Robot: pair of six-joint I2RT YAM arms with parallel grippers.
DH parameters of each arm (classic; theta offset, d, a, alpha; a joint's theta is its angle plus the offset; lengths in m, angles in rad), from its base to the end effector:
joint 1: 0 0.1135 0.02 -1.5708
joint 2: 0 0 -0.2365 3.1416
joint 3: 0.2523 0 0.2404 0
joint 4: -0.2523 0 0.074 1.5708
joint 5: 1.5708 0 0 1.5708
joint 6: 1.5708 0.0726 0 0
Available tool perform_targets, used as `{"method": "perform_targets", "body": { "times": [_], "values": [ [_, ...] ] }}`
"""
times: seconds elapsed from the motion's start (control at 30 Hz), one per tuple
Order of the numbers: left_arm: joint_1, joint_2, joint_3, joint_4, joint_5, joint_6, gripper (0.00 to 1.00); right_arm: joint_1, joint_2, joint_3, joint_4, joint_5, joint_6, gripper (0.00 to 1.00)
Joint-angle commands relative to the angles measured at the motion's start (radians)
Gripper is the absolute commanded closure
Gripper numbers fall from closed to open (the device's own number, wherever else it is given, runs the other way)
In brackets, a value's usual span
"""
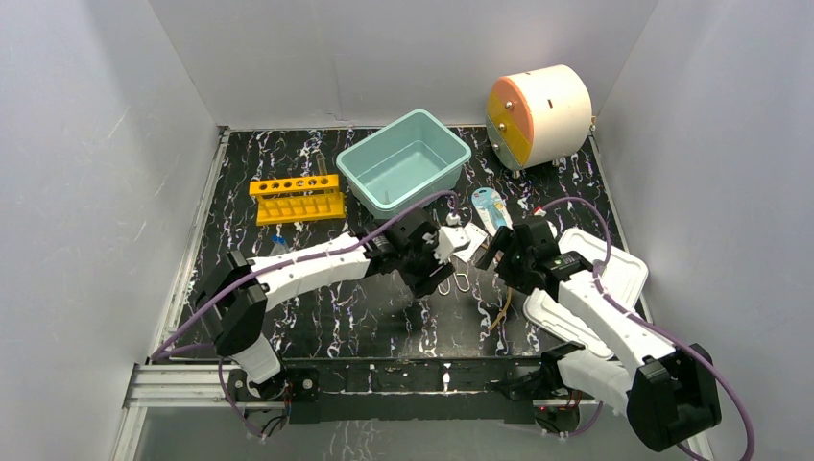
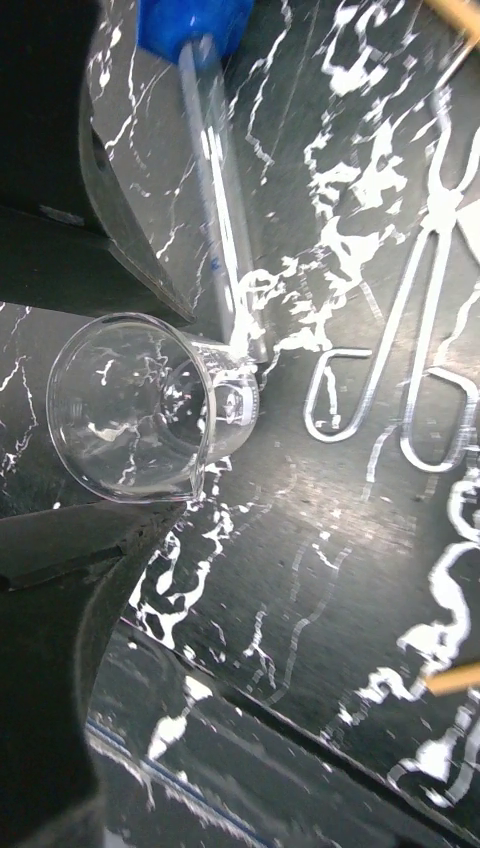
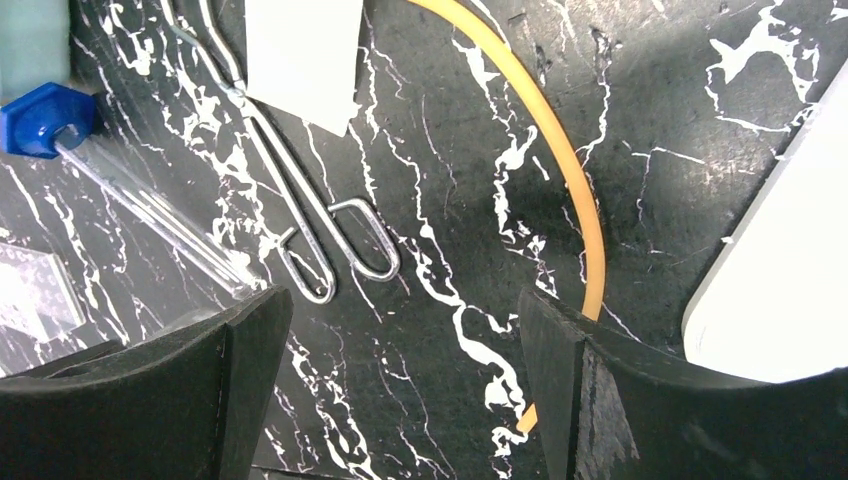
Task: Organize the chemistry lab equipment
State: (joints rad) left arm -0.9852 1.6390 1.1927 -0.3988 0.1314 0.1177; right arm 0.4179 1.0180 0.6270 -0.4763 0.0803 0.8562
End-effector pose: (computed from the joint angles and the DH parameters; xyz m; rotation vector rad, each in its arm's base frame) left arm 0.1960 -0.3127 0.1939 1.3531 2.0814 -0.5442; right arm 0.2113 0.0874 0.1699 0.5774 2.4234 0.4634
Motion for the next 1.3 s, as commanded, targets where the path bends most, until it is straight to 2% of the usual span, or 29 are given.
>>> {"method": "perform_targets", "body": {
  "times": [0.0, 0.2, 0.37, 0.5, 0.73, 0.9, 1.0, 1.13, 1.27],
  "values": [
    [0.013, -0.043, 0.126, -0.065, 0.03, -0.037, 0.58, -0.016, 0.035, 0.048, 0.042, 0.031, -0.032, 0.09],
    [0.093, -0.048, 0.297, -0.07, 0.033, -0.079, 0.58, -0.044, 0.084, 0.082, 0.062, 0.033, -0.067, 0.09],
    [0.17, 0.025, 0.483, -0.073, -0.042, -0.109, 0.61, -0.075, 0.136, 0.113, 0.083, 0.025, -0.095, 0.09],
    [0.267, 0.104, 0.604, -0.034, -0.061, -0.163, 0.58, -0.093, 0.202, 0.155, 0.098, -0.002, -0.13, 0.1],
    [0.397, 0.366, 0.874, -0.038, -0.118, -0.246, 0.57, -0.117, 0.337, 0.27, 0.059, -0.018, -0.181, 0.11],
    [0.425, 0.612, 1.107, -0.037, -0.216, -0.25, 0.54, -0.126, 0.431, 0.373, -0.018, -0.014, -0.244, 0.12],
    [0.439, 0.732, 1.111, 0.045, -0.294, -0.208, 0.55, -0.127, 0.497, 0.43, -0.086, -0.021, -0.273, 0.12],
    [0.445, 0.832, 1.106, 0.161, -0.333, -0.196, 0.54, -0.126, 0.488, 0.42, -0.073, -0.048, -0.279, 0.12],
    [0.444, 0.864, 1.114, 0.197, -0.39, -0.179, 0.54, -0.126, 0.467, 0.403, -0.055, -0.054, -0.278, 0.12]
  ]
}}
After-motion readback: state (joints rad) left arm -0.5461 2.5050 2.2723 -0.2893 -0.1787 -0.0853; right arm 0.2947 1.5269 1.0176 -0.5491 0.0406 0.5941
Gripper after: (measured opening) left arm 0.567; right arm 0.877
